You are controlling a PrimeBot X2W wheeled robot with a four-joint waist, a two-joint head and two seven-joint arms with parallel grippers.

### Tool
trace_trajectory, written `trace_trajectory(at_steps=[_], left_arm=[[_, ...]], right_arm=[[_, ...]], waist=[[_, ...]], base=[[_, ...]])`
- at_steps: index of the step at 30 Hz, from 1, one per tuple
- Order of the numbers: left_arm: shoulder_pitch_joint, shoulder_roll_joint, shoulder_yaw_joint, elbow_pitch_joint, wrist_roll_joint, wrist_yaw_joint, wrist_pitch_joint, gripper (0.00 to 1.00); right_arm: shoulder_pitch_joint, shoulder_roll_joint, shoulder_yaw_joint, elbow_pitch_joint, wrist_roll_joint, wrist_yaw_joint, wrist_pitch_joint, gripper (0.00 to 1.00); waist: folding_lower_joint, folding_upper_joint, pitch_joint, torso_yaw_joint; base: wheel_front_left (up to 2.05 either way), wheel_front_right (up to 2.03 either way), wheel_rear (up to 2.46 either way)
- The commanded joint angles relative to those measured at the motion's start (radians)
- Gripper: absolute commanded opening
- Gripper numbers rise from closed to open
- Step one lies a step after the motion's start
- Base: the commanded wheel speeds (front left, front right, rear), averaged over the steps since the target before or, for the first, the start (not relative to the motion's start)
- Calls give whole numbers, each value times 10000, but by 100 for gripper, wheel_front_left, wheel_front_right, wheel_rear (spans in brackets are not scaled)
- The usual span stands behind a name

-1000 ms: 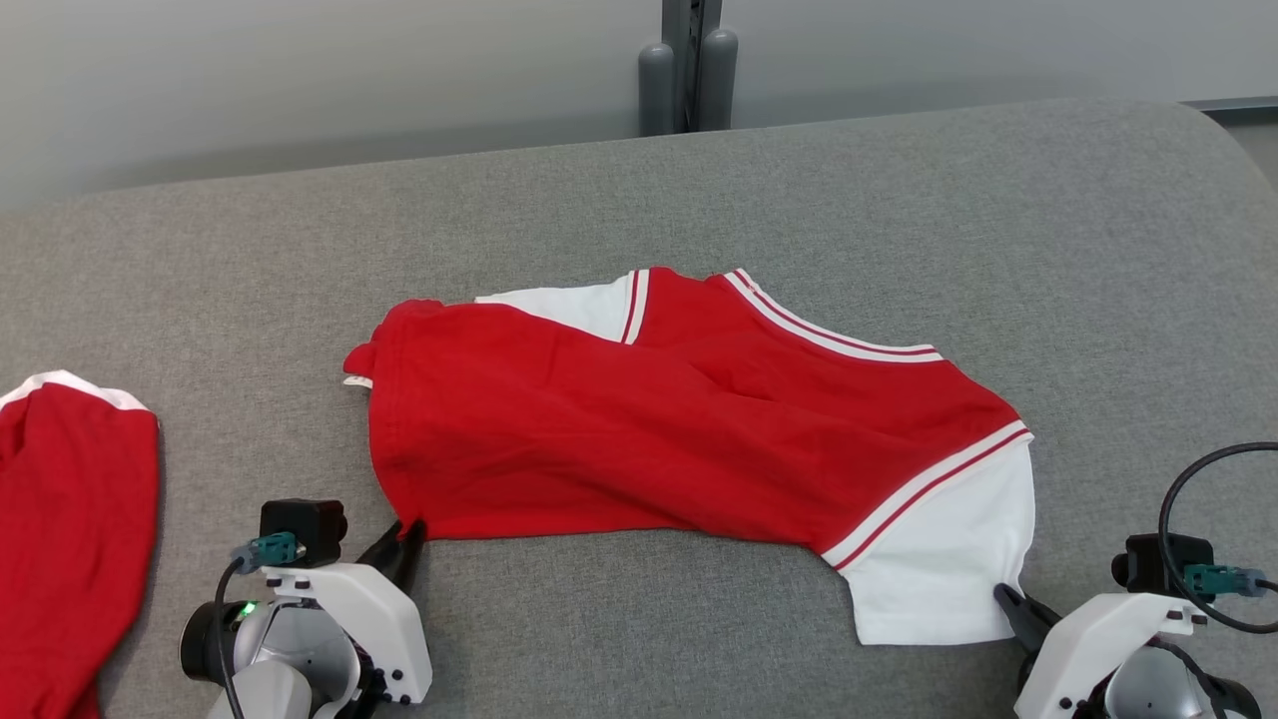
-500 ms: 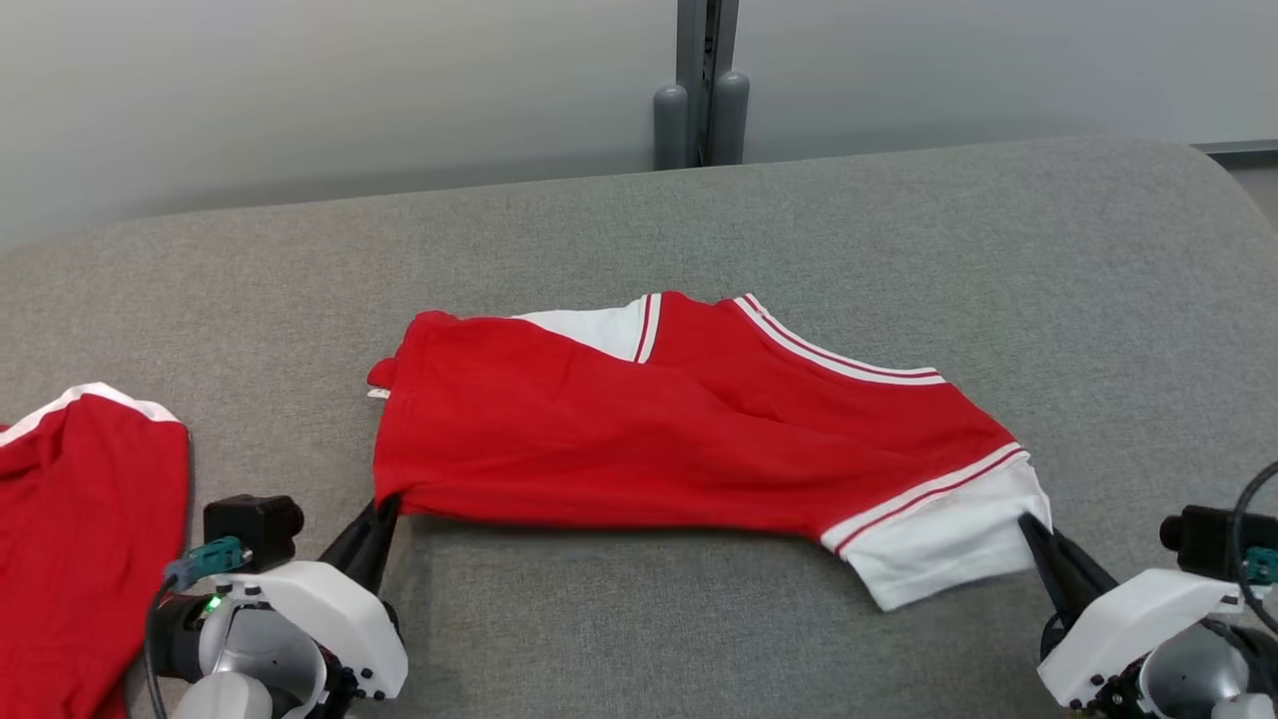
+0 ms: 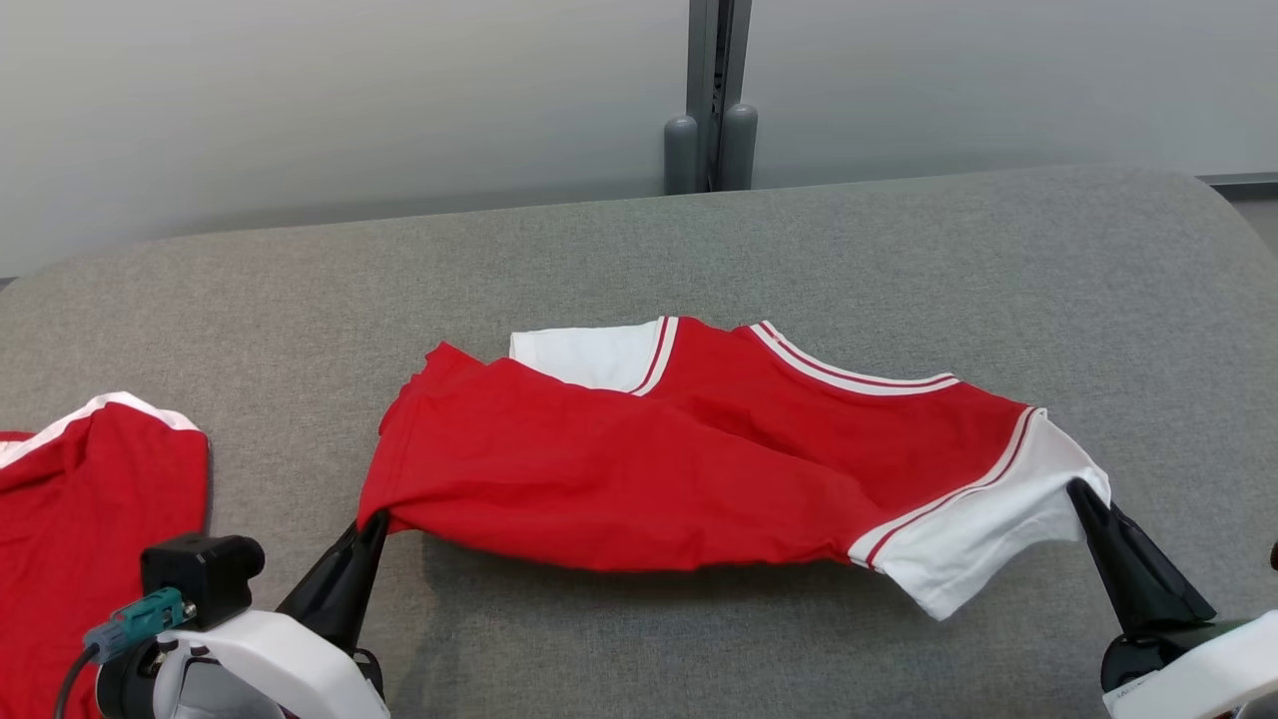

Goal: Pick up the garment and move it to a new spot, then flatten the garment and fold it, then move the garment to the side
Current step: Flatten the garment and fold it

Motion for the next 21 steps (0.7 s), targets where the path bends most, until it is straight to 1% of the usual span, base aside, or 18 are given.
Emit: trace_trajectory(at_steps=[1,5,7,8,11,14,15,18,21], left_arm=[[66,35,3,-332,-102,73,116,0],[-273,82,-177,-550,-246,-132,363,0],[-728,115,-221,-401,-307,-269,366,0],[-728,115,-221,-401,-307,-269,366,0],[-2115,293,-315,303,-477,-632,482,0],[-3667,637,-269,1223,-591,-864,572,0],[-3667,637,-269,1223,-591,-864,572,0],[-5725,1106,-503,2316,-532,-1060,743,0],[-8113,1666,-877,3373,-371,-1154,861,0]], right_arm=[[87,-52,-33,-333,123,24,-26,0],[-244,-92,111,-791,289,24,-172,0],[-704,-124,345,-773,456,24,-370,0],[-704,-124,345,-773,456,24,-370,0],[-2026,-197,1036,-292,965,24,-949,0],[-3513,-376,1525,281,1622,26,-1281,0],[-3513,-376,1525,281,1622,26,-1281,0],[-5369,-633,1979,862,2180,24,-1576,0],[-7584,-788,2304,1455,2485,24,-1889,0]], waist=[[0,0,65,7],[0,0,330,-23],[0,0,533,-66],[0,0,533,-66],[0,0,1096,-145],[0,0,1756,-225],[0,0,1756,-225],[0,0,2597,-263],[0,0,3502,-354]], base=[[0,0,0],[0,0,0],[0,0,0],[0,0,0],[0,0,0],[0,0,0],[0,0,0],[0,0,0],[0,0,0]])
